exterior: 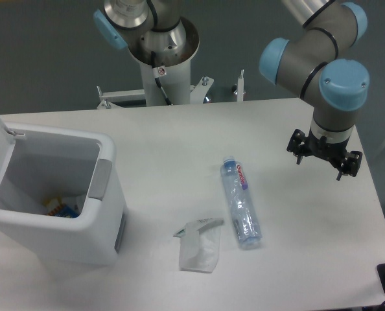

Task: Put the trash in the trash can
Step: 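Move the open gripper over the clear plastic water bottle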

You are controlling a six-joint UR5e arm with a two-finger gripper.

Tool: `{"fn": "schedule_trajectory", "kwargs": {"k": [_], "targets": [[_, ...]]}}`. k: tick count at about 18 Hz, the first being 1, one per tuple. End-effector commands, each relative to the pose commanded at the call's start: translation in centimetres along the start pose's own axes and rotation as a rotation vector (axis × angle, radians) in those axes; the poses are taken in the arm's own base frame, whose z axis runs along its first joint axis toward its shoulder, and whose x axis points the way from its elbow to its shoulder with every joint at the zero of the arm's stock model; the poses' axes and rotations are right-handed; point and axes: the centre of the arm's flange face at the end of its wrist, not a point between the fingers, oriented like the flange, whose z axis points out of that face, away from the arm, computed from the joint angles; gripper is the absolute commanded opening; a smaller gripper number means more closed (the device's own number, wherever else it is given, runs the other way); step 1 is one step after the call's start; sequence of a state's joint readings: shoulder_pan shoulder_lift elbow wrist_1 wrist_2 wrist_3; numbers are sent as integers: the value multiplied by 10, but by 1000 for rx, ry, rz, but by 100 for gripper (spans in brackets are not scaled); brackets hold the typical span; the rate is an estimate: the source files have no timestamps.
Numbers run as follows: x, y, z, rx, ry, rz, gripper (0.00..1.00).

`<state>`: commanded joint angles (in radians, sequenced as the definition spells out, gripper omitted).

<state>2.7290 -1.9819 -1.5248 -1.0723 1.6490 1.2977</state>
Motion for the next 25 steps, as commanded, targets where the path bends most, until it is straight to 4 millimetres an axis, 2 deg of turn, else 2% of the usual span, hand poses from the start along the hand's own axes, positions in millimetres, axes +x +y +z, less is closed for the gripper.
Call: {"fn": "schedule_trajectory", "kwargs": {"k": [7, 15, 21, 25], "targets": [[0, -1, -2, 11, 0, -5, 100], [7, -14, 6, 38, 24, -82, 100], [29, -40, 21, 34, 58, -144, 100], [39, -63, 29, 39, 55, -254, 100]]}}
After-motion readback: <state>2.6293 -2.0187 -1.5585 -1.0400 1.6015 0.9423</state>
